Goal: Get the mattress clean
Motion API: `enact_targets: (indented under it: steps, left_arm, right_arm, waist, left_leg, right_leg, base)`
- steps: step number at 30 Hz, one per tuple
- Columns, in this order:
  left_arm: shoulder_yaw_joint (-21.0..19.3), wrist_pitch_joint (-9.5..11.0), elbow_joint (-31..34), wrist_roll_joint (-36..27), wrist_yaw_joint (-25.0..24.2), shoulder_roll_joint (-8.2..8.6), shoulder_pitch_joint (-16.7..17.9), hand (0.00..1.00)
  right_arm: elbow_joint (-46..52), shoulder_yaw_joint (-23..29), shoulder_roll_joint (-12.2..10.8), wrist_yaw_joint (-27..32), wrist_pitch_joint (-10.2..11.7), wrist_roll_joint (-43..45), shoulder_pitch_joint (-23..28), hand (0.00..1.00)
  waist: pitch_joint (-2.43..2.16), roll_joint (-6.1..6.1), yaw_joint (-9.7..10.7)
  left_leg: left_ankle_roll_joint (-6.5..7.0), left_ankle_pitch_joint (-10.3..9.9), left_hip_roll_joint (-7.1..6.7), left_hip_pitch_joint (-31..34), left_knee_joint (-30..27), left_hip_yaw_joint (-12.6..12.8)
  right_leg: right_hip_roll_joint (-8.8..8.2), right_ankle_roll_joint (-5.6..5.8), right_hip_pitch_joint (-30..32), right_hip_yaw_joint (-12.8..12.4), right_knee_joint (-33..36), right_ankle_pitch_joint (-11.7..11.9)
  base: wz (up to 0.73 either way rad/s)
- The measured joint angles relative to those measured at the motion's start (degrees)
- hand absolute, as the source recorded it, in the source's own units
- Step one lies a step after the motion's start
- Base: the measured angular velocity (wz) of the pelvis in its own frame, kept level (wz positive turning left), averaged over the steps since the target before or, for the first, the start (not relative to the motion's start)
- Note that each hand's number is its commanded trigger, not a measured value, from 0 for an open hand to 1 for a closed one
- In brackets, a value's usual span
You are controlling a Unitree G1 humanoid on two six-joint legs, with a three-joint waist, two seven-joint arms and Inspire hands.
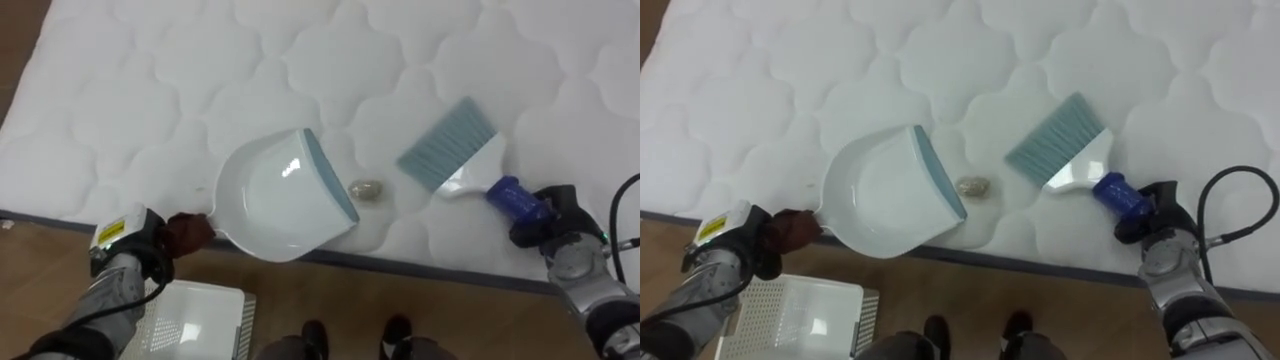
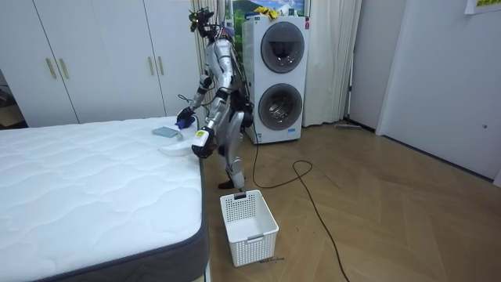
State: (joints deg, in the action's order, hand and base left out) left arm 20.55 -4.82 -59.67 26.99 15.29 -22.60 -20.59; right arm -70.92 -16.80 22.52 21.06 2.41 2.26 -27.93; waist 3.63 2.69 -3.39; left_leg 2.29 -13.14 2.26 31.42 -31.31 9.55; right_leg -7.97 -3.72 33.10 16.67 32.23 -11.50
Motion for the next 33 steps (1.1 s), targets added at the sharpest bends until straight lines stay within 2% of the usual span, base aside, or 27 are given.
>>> enact_targets:
  steps: [4, 12, 15, 18, 23, 27, 29, 33]
  left_arm:
    - [0.0, 0.1, 0.0, 0.0, 0.1, 0.00, 0.0, 1.00]
    - [-0.2, 0.2, -0.1, 1.3, -0.1, -0.35, -1.3, 1.00]
    - [-0.1, 0.1, -0.1, 2.1, 0.0, -0.87, -2.2, 1.00]
    - [-0.1, -0.1, 0.1, 3.5, 0.1, -1.90, -3.0, 1.00]
    - [-0.1, 0.0, 0.2, 5.4, 0.4, -3.97, -3.9, 1.00]
    - [0.1, 0.0, 0.3, 7.0, 0.7, -4.66, -4.3, 1.00]
    - [0.2, 0.1, 0.4, 7.0, 0.7, -5.40, -4.5, 1.00]
    - [1.1, -0.3, 0.6, 8.2, 0.8, -5.79, -5.2, 1.00]
  right_arm:
    - [0.0, -0.6, 0.0, 0.0, 0.0, 0.1, -0.2, 1.00]
    - [-0.4, -0.5, 0.6, -0.7, -0.1, 4.4, -0.4, 1.00]
    - [-0.9, -0.5, 1.0, -0.8, -1.3, 5.4, -0.7, 1.00]
    - [-0.9, -0.6, 2.3, -1.7, -2.7, 7.8, -1.1, 1.00]
    - [-0.8, -1.8, 6.3, -2.6, -4.4, 16.1, -2.1, 1.00]
    - [-0.7, -2.9, 8.0, -3.1, -5.1, 22.4, -3.2, 1.00]
    - [-0.6, -4.6, 8.9, -3.3, -5.3, 28.5, -4.7, 1.00]
    - [-0.1, -6.9, 10.4, -3.6, -6.2, 37.1, -7.5, 1.00]
  waist:
    - [0.00, -0.22, 0.0]
    - [-0.03, -1.57, -0.2]
    - [-0.02, -2.42, -0.3]
    - [0.00, -3.76, -0.1]
    - [0.11, -5.90, 0.0]
    - [0.21, -6.37, 0.0]
    - [0.34, -6.68, 0.0]
    - [0.36, -7.01, -0.2]
  left_leg:
    - [0.00, 0.0, 0.09, 0.0, 0.0, 0.3]
    - [0.00, 0.0, 0.11, 0.1, -0.1, 1.2]
    - [0.01, 0.0, 0.06, 0.0, -0.1, 1.3]
    - [0.17, 0.1, 0.09, 0.6, -0.2, 1.2]
    - [0.21, 0.1, 0.12, 1.1, -0.6, 1.2]
    - [0.21, 0.1, 0.32, 1.3, -0.5, 1.3]
    - [0.21, 0.1, 0.44, 1.3, -0.3, 1.5]
    - [0.19, 0.1, 0.67, 1.3, -0.3, 1.5]
  right_leg:
    - [0.07, -0.03, 0.1, -0.2, 0.0, 0.0]
    - [-0.04, 0.03, 0.6, -0.8, 0.4, 0.0]
    - [-0.08, 0.04, 0.7, -1.0, 0.6, 0.0]
    - [-0.10, -0.04, 1.5, -1.0, 0.9, 0.1]
    - [-0.16, -0.17, 2.0, -1.0, 1.1, 0.1]
    - [0.10, -0.23, 2.1, -1.0, 0.7, 0.5]
    - [0.17, -0.36, 2.2, -1.0, 0.6, 0.6]
    - [0.42, -0.48, 2.2, -1.0, 0.5, 0.6]
  base:
    - [-0.02]
    - [-0.01]
    - [-0.03]
    - [0.00]
    - [0.00]
    - [-0.01]
    - [-0.06]
    - [-0.01]
